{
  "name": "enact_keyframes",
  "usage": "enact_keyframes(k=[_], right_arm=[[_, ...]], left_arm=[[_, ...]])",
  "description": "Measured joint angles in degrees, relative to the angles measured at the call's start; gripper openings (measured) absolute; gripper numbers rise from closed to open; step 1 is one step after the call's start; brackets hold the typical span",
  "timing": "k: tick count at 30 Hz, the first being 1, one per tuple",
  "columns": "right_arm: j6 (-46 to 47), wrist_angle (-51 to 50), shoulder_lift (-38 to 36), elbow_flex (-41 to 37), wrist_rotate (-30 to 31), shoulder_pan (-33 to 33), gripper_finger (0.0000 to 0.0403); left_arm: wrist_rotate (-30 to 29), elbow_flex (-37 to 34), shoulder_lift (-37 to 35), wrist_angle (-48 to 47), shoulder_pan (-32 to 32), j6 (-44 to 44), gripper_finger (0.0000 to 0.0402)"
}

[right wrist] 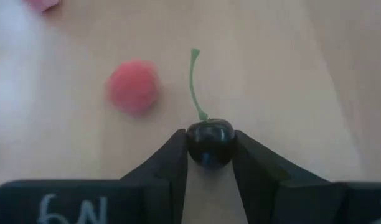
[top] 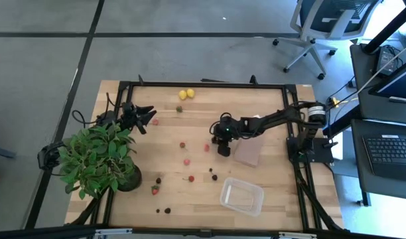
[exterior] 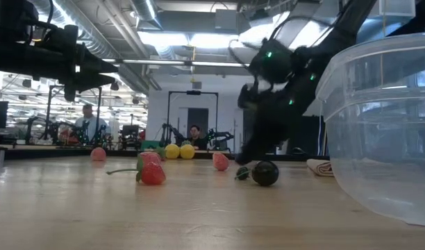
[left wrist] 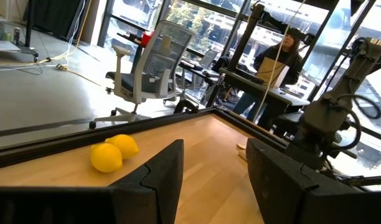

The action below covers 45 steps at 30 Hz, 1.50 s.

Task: Pick and placing Produce into tupperware
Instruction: Put the cherry into the transparent container

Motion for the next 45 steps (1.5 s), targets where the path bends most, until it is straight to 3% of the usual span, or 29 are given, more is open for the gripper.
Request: enact_keyframes(k=[8, 11, 15, 20, 27, 37, 45], right_arm=[[15.83, -14.35, -20.98, 0.74, -0.77, 3.55, 0.0113], [20.70, -21.44, -28.06, 2.35, -1.46, 8.98, 0.0111], [24.94, -25.41, -31.94, 4.02, 0.65, 19.30, 0.0109], [31.04, -29.88, -30.40, 4.39, 7.93, 30.11, 0.0112], [33.03, -30.11, -27.62, 4.39, 8.11, 40.05, 0.0110], [33.01, -32.90, -18.99, 4.41, 8.21, 46.58, 0.0110], [36.44, -32.92, -10.74, 4.50, 8.42, 47.49, 0.0110]], left_arm=[[0.00, -0.01, 0.00, -0.26, 0.04, 0.07, 0.0165], [-0.04, -0.02, 0.00, -0.27, 0.06, 0.07, 0.0165], [-0.04, 0.00, 0.00, -0.31, 0.06, 0.06, 0.0165], [-0.04, 0.00, 0.00, -0.29, 0.06, -0.01, 0.0165], [-0.59, -0.02, 0.00, -0.42, 0.04, 0.02, 0.0165], [-0.84, 0.00, 0.00, -1.60, 0.04, -0.04, 0.0165], [-0.35, -0.02, 0.00, -1.65, 0.06, -0.44, 0.0165]])
